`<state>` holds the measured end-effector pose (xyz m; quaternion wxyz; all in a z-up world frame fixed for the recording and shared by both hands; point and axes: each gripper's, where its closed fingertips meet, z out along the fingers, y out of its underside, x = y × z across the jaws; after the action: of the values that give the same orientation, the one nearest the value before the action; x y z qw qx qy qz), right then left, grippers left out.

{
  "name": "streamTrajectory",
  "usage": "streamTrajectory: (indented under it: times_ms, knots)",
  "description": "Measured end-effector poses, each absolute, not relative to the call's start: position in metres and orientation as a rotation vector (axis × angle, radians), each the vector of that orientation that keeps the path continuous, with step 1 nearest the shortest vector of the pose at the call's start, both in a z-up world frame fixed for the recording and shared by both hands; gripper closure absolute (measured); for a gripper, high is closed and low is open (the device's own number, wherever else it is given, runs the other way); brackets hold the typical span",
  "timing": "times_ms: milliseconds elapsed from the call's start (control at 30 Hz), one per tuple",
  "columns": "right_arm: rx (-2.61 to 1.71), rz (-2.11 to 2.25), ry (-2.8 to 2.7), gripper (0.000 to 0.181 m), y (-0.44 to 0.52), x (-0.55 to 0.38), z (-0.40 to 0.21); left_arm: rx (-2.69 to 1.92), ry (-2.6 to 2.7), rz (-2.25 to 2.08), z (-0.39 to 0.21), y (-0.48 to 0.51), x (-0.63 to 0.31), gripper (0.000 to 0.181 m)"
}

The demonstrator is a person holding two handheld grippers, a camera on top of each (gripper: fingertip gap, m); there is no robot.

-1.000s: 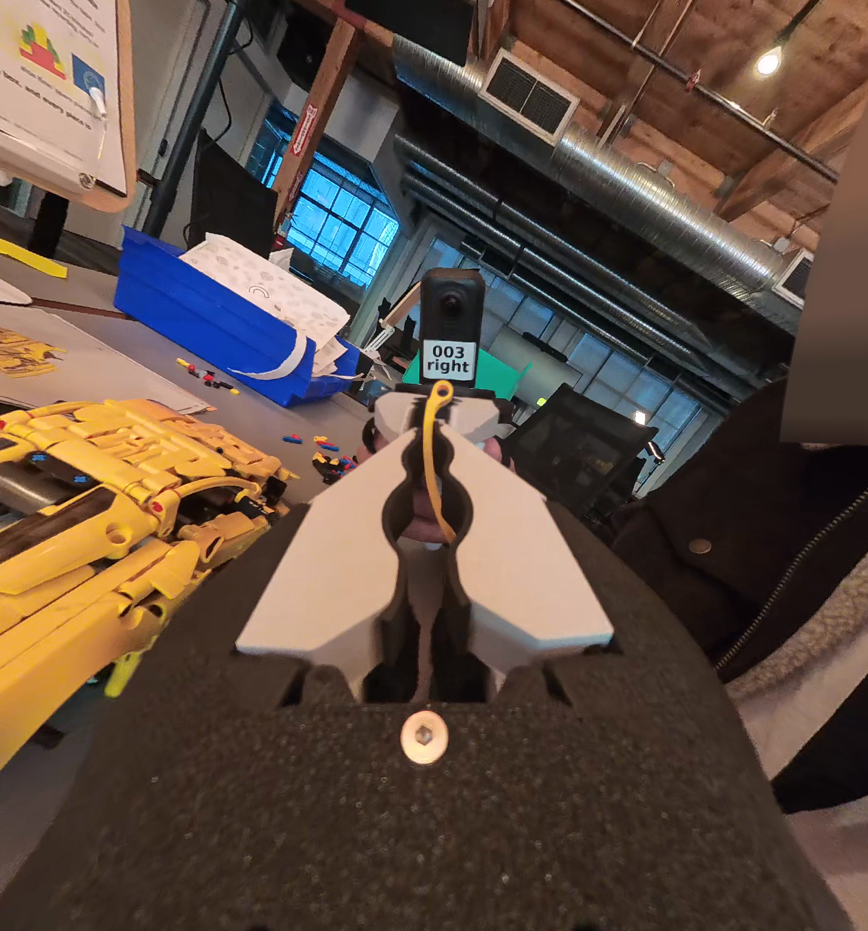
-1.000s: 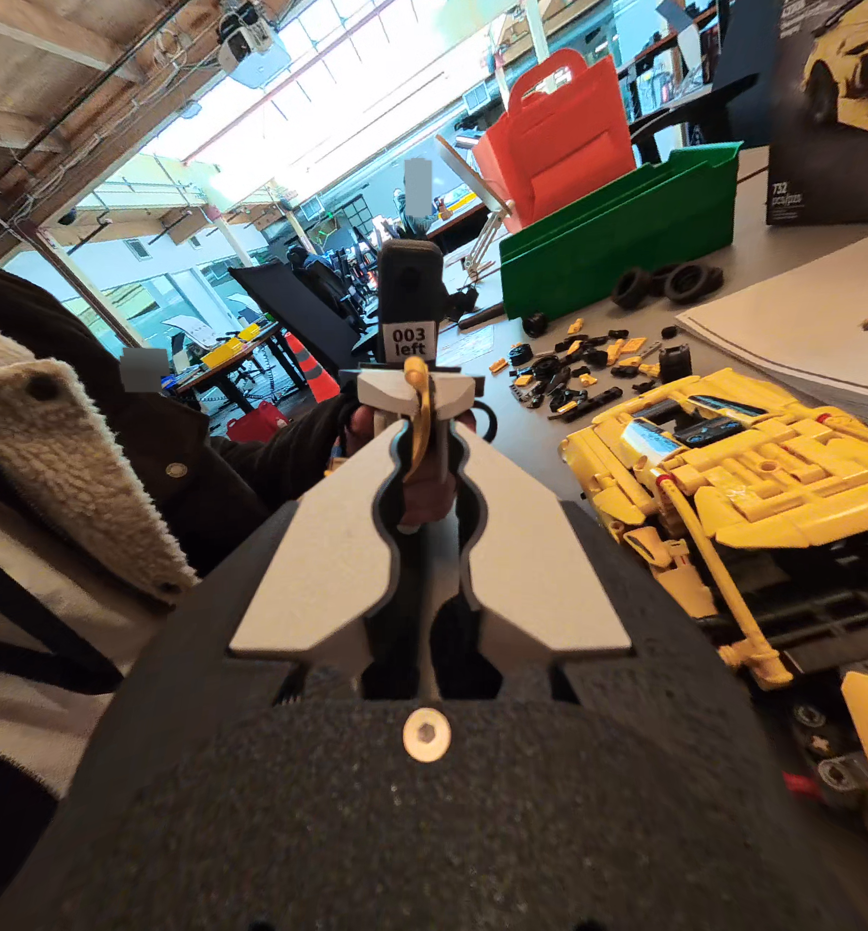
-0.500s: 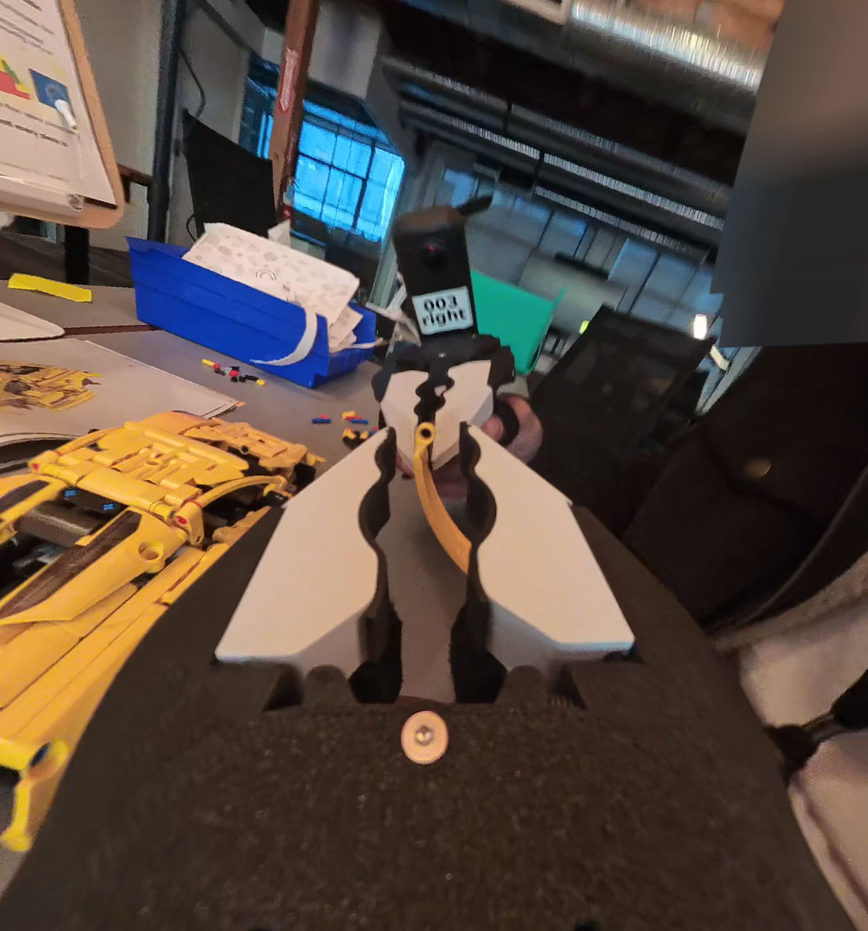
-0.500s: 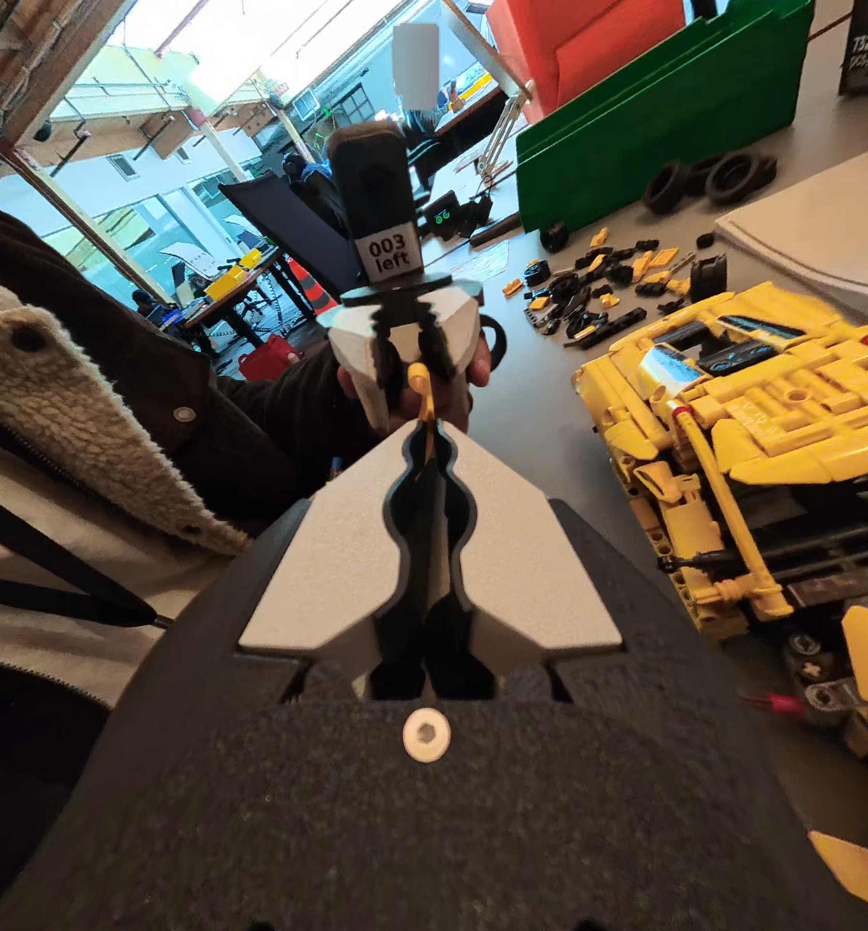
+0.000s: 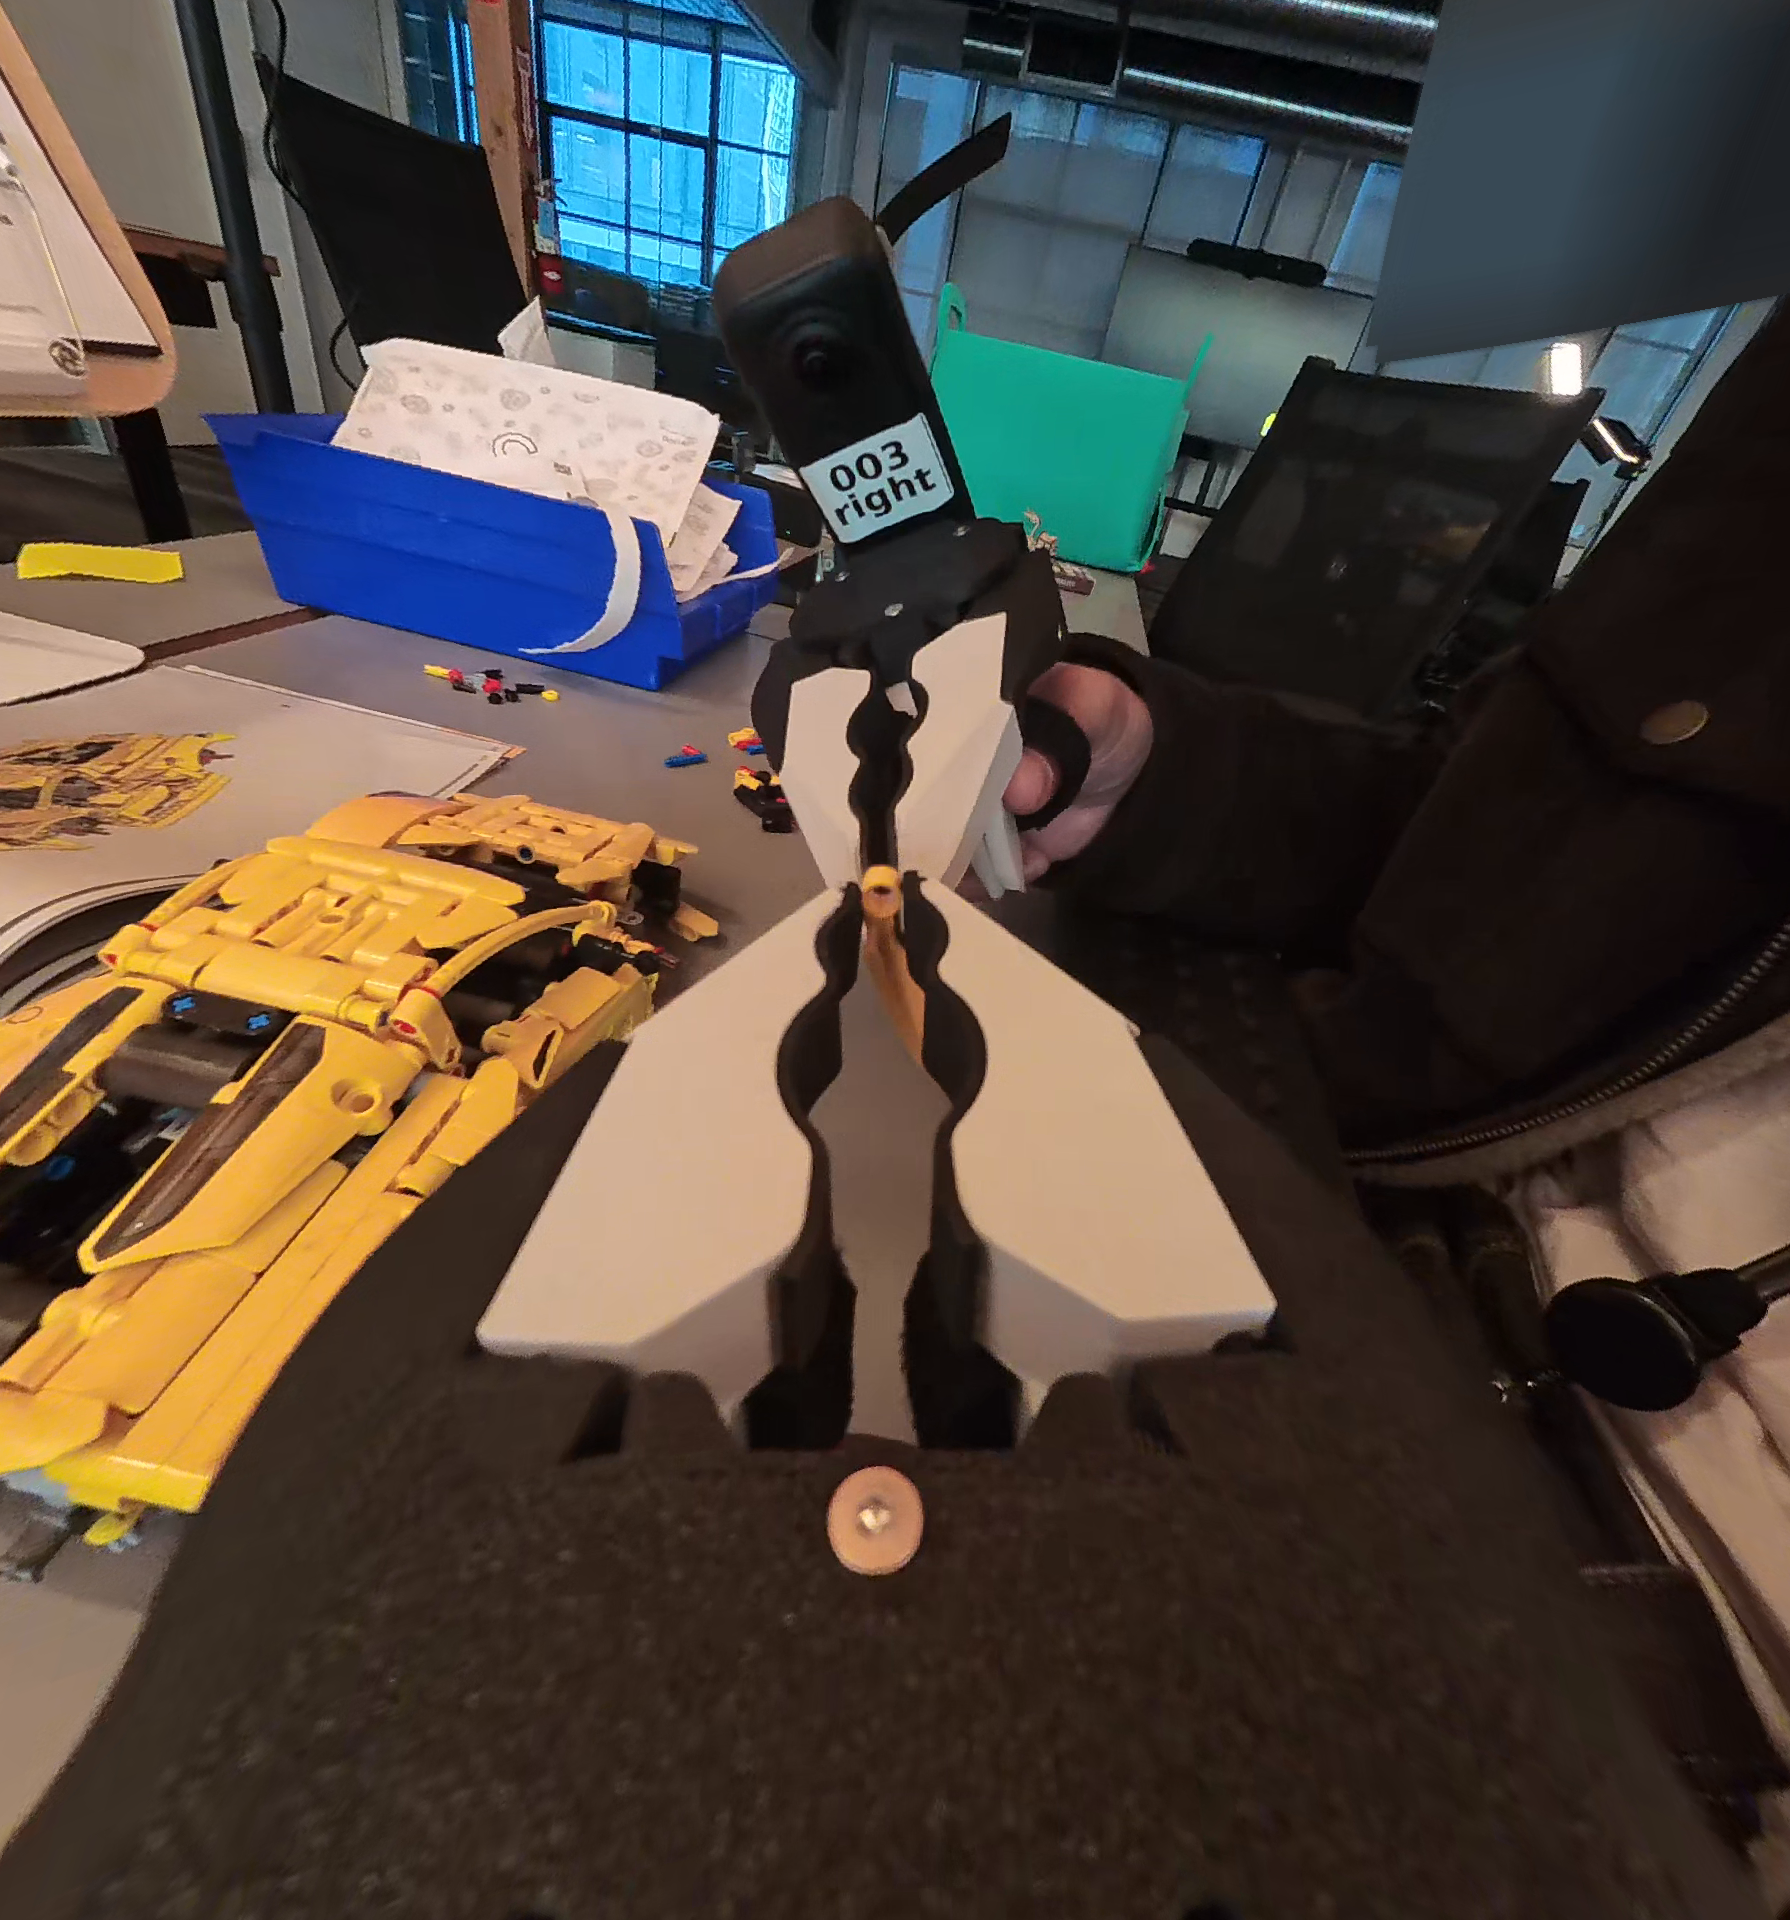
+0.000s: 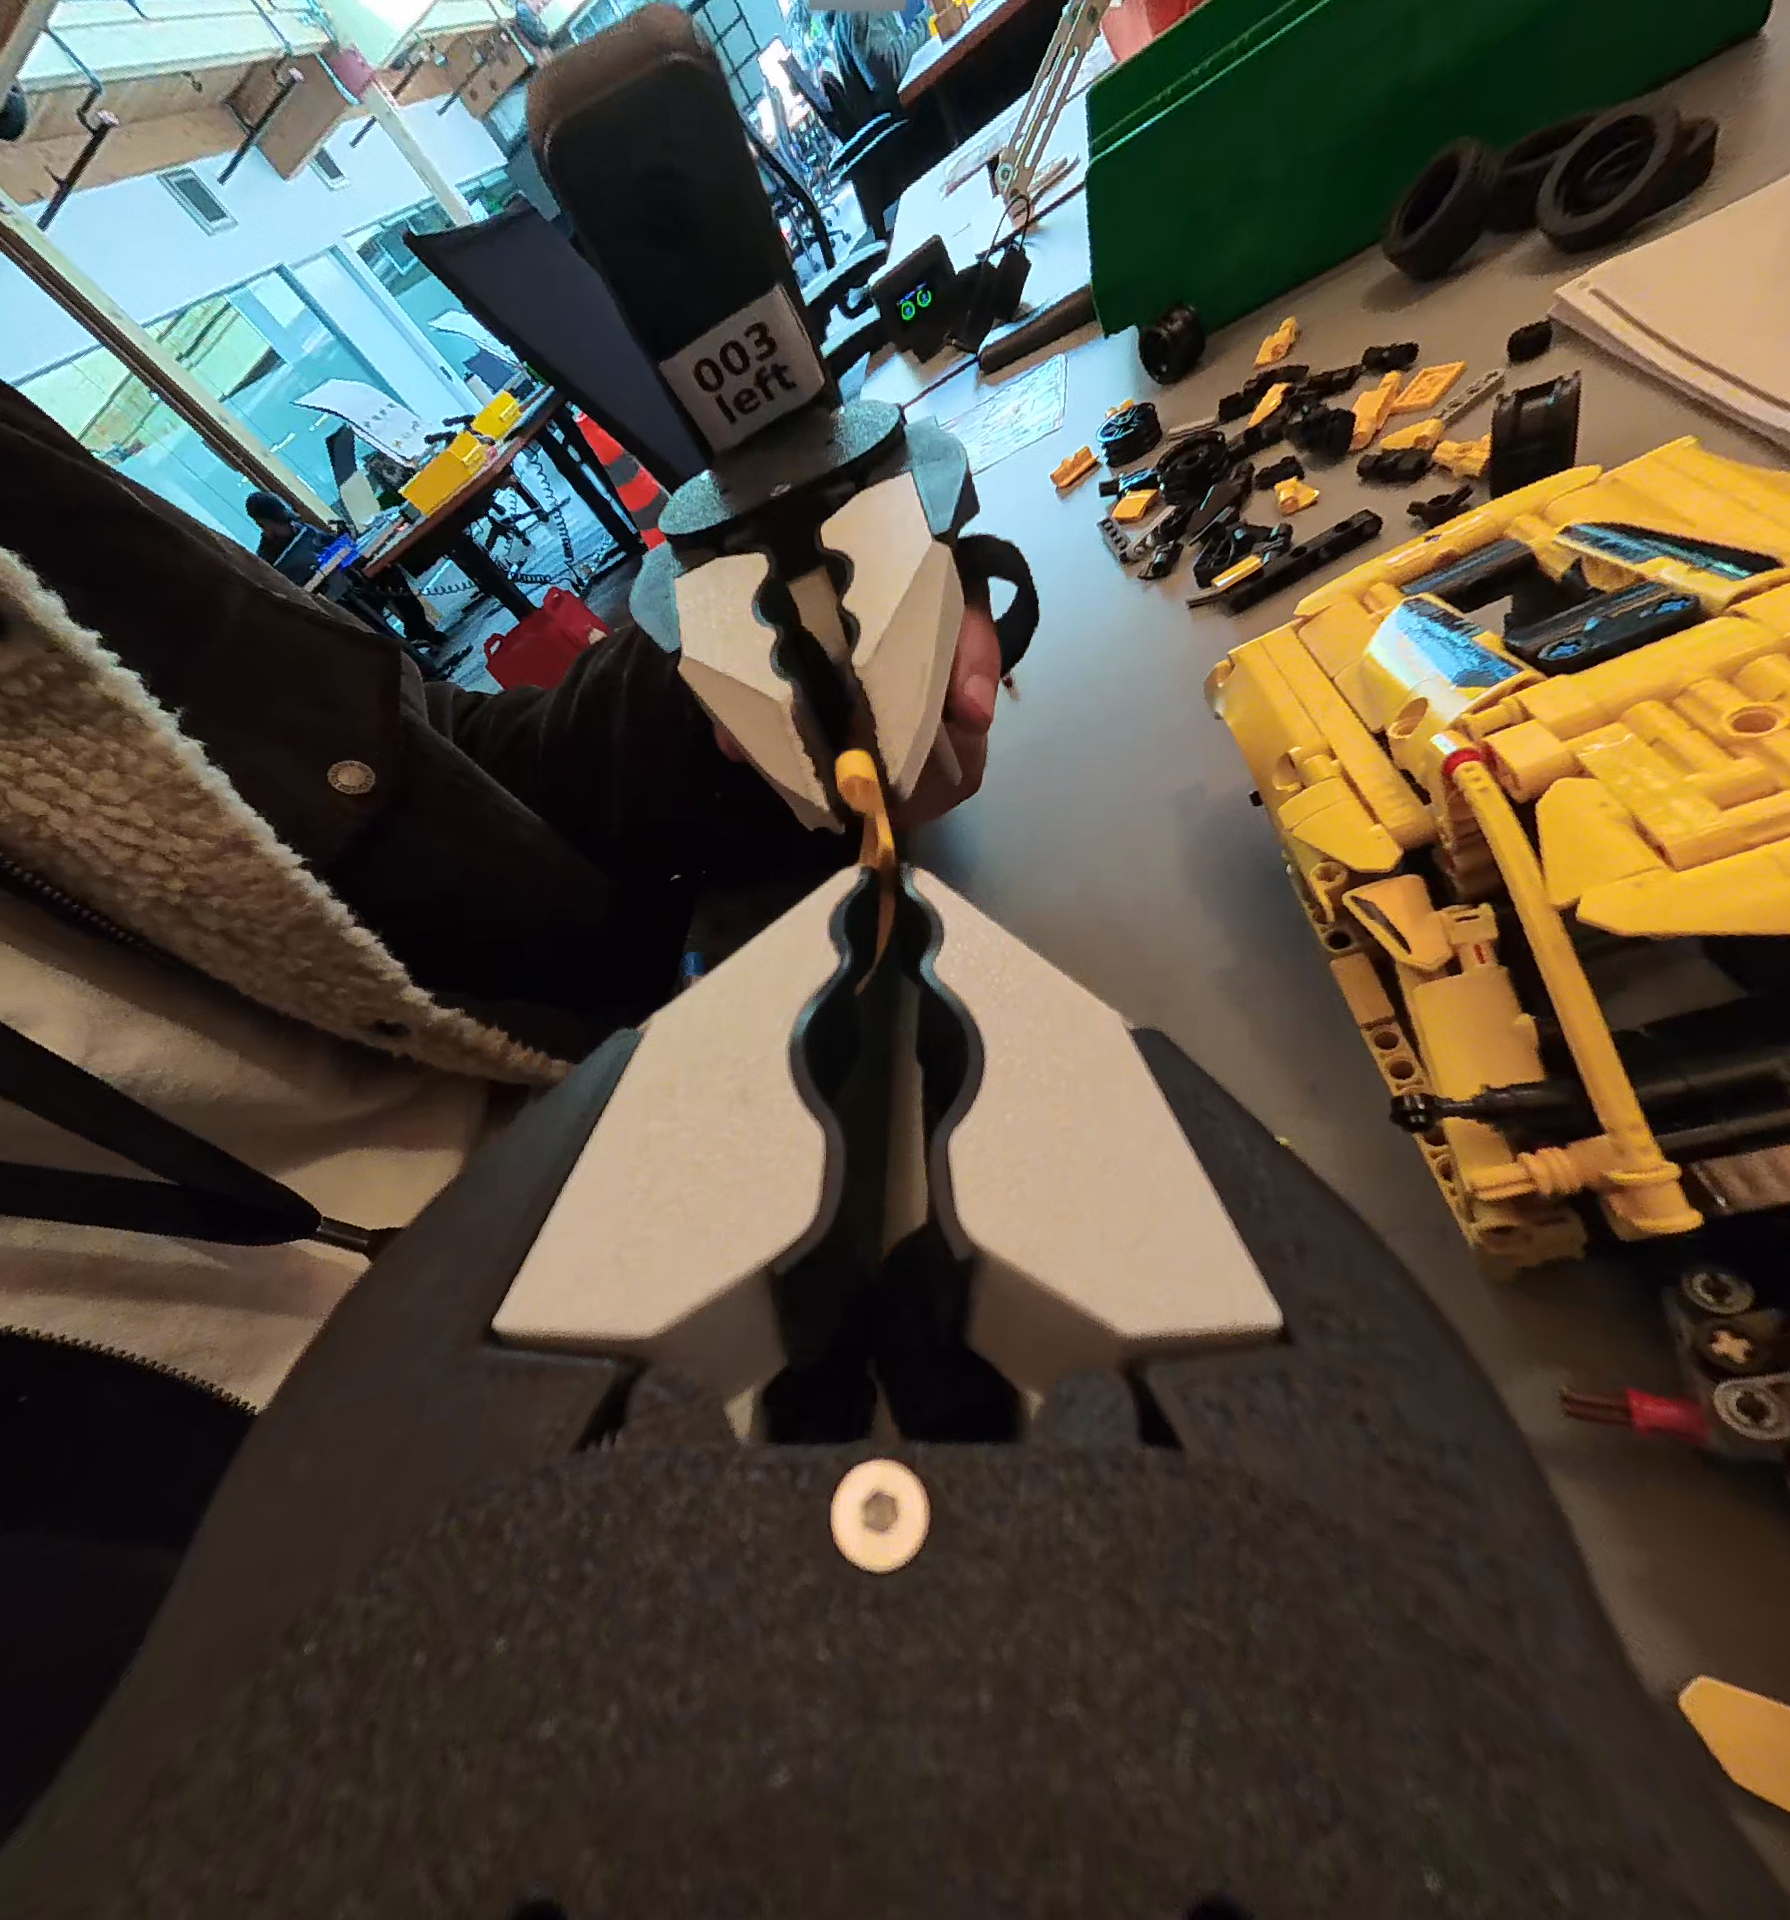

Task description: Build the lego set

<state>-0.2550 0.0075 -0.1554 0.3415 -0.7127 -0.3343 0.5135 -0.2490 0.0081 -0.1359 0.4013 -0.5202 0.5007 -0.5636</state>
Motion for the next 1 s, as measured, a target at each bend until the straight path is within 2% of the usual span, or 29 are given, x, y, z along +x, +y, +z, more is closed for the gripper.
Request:
streamTrajectory:
  times_ms: [200, 267, 333, 400, 600, 1000]
  knots:
    - [-1.845, 1.303, -0.888, 0.18, 0.01, -0.251, -0.157, -1.311, 1.291, -1.381, -0.138, 0.009, -0.25, 0.175]
    - [-1.911, 1.169, -0.826, 0.172, 0.027, -0.231, -0.165, -1.332, 1.288, -1.273, -0.144, 0.019, -0.252, 0.175]
    - [-2.043, 0.916, -0.856, 0.174, 0.039, -0.203, -0.19, -1.369, 1.293, -1.152, -0.152, 0.031, -0.256, 0.175]
    - [-2.111, 0.743, -1.016, 0.166, 0.035, -0.189, -0.215, -1.393, 1.284, -1.14, -0.155, 0.035, -0.258, 0.175]
    - [-2.123, 0.582, -1.228, 0.157, 0.031, -0.199, -0.249, -1.46, 1.235, -1.225, -0.157, 0.04, -0.259, 0.175]
    - [-2.128, 0.859, -1.24, 0.162, 0.012, -0.226, -0.248, -1.482, 1.15, -1.306, -0.15, 0.046, -0.264, 0.175]
